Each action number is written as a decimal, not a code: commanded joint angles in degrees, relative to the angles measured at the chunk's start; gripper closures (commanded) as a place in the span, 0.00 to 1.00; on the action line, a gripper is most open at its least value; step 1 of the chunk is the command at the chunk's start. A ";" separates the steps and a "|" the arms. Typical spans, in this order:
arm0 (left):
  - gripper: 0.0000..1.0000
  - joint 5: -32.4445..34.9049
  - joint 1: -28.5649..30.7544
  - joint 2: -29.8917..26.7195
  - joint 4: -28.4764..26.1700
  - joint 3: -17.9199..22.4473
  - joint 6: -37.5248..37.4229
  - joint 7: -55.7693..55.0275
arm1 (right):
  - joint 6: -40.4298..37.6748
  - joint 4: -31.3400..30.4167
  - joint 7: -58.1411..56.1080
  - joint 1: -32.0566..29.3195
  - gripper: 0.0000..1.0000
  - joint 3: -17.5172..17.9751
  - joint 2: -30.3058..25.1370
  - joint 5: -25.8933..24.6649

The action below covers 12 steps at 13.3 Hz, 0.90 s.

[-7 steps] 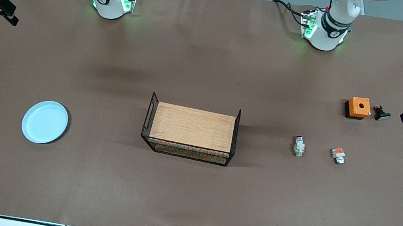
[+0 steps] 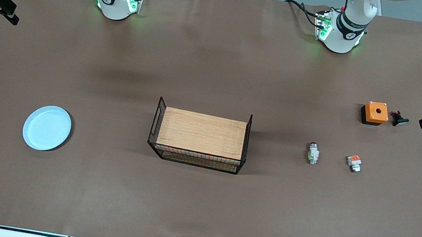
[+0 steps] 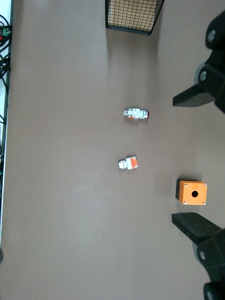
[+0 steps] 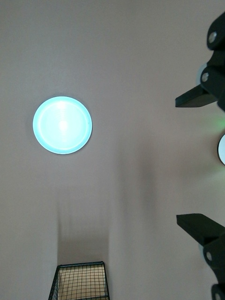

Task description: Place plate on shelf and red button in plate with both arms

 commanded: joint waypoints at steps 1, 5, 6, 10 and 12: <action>0.01 -1.36 0.30 0.49 1.01 0.17 -1.12 1.00 | -0.90 1.77 0.51 -0.46 0.00 0.29 0.93 0.05; 0.01 -1.01 0.73 0.57 0.75 0.35 -1.39 0.65 | -0.73 2.74 0.51 -1.42 0.00 0.20 5.57 -0.04; 0.01 -1.10 0.83 0.84 0.75 0.35 -1.39 0.74 | -0.29 2.74 0.42 -1.77 0.00 0.20 7.16 -0.04; 0.01 -1.54 0.65 5.66 -1.09 0.26 -1.48 0.30 | 2.78 3.09 -5.27 -3.18 0.00 0.20 14.00 -0.56; 0.01 -3.47 0.56 9.69 -1.54 0.26 -1.30 0.21 | 3.75 5.54 -8.44 -5.80 0.00 0.20 16.40 -0.91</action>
